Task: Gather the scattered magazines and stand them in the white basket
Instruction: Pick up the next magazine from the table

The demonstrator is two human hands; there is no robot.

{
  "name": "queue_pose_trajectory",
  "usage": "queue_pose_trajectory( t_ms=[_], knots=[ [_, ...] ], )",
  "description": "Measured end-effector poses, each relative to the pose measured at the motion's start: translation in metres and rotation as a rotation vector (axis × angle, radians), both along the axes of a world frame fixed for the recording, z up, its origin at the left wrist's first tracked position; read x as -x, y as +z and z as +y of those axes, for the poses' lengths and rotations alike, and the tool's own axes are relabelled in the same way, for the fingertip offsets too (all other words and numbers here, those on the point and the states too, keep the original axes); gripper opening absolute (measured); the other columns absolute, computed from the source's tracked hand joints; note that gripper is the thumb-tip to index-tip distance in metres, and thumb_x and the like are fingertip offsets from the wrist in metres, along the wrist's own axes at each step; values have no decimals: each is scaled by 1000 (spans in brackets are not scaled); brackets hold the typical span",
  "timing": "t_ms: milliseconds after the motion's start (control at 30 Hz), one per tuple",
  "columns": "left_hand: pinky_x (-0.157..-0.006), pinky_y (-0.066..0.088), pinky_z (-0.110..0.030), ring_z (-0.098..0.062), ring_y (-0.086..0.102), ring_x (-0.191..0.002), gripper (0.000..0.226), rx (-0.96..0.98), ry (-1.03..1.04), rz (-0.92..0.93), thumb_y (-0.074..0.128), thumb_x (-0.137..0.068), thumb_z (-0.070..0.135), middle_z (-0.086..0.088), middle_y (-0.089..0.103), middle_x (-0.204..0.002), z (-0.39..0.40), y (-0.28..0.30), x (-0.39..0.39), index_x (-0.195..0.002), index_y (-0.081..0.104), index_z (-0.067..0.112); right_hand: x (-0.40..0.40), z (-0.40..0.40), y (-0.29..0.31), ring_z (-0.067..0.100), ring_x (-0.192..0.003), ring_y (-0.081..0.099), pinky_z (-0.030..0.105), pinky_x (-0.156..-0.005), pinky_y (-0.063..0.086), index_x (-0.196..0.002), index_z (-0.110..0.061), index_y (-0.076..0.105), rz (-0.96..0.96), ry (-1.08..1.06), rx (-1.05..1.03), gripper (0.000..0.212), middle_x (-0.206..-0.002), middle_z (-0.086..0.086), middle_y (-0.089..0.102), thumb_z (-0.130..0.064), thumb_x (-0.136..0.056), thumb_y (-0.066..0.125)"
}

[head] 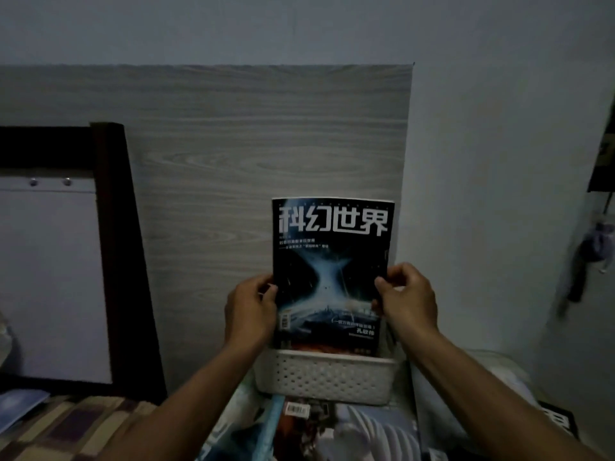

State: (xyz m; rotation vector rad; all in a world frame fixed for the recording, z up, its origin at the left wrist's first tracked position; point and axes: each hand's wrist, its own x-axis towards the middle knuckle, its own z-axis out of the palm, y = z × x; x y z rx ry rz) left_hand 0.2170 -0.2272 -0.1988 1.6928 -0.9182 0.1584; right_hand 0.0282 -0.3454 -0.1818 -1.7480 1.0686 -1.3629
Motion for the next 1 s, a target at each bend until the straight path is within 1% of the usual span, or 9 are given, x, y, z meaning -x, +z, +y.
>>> queue_pose_trajectory(
  t_ms=[200,333,467,567,633,733,800,900,1000],
  knots=[
    [-80,55,-31,-15,69,-84,19,2,57,-27,66,-88,12,-2,77,-96,-12,-36,-14,-103,76,18,-16,-21,-41,31,-75,68,45,-72,56,-73,-21,50,55,-42,-18,23,-80,5,67,-22,-89,66],
    [-78,49,-23,-9,67,-79,14,-9,82,31,73,-83,15,-1,78,-92,-14,-42,-17,-96,78,18,-17,-25,-45,29,-77,67,37,-70,52,-74,-20,57,34,-95,-26,18,-81,2,66,-22,-87,70],
    [-77,54,-28,-14,70,-82,13,-64,34,-18,71,-85,16,-2,78,-91,-12,-39,-14,-96,78,18,-17,-23,-44,27,-91,62,33,-76,46,-97,-16,60,32,-155,-56,14,-103,7,66,-23,-88,68],
    [-86,54,-36,-23,67,-99,29,-201,-24,-75,66,-87,14,-7,74,-107,-14,-36,-15,-116,68,17,-21,-22,-42,30,-110,60,34,-89,46,-127,-17,52,177,-54,-84,36,-125,9,63,-26,-93,59],
    [-93,50,-45,-30,58,-112,41,-379,-82,-99,63,-86,15,-10,67,-117,-17,-34,-19,-126,55,20,-23,-22,-41,32,-109,60,37,-91,48,-130,-19,48,346,24,-124,42,-125,11,63,-29,-90,58],
    [-103,38,-48,-32,40,-128,57,-572,-121,-134,61,-85,21,-9,59,-127,-17,-34,-26,-138,41,32,-24,-22,-38,33,-105,61,43,-92,50,-132,-21,40,464,77,-171,56,-122,12,63,-28,-82,62],
    [-106,36,-51,-32,41,-130,64,-583,-173,-109,61,-85,18,-8,57,-131,-19,-34,-30,-141,36,35,-23,-22,-38,33,-106,60,43,-93,49,-134,-23,36,516,71,-152,59,-123,11,62,-29,-82,62],
    [-102,42,-55,-31,50,-124,61,-522,-230,-65,58,-85,12,-8,59,-130,-20,-35,-34,-139,40,35,-20,-24,-41,34,-109,60,43,-92,50,-136,-25,35,536,82,-100,57,-127,12,62,-31,-87,62],
    [-103,42,-55,-30,50,-125,58,-528,-237,-54,55,-89,14,-8,57,-133,-22,-37,-38,-140,37,36,-20,-27,-45,35,-112,59,44,-93,49,-137,-24,32,552,81,-60,57,-129,13,61,-31,-89,61]
  ],
)
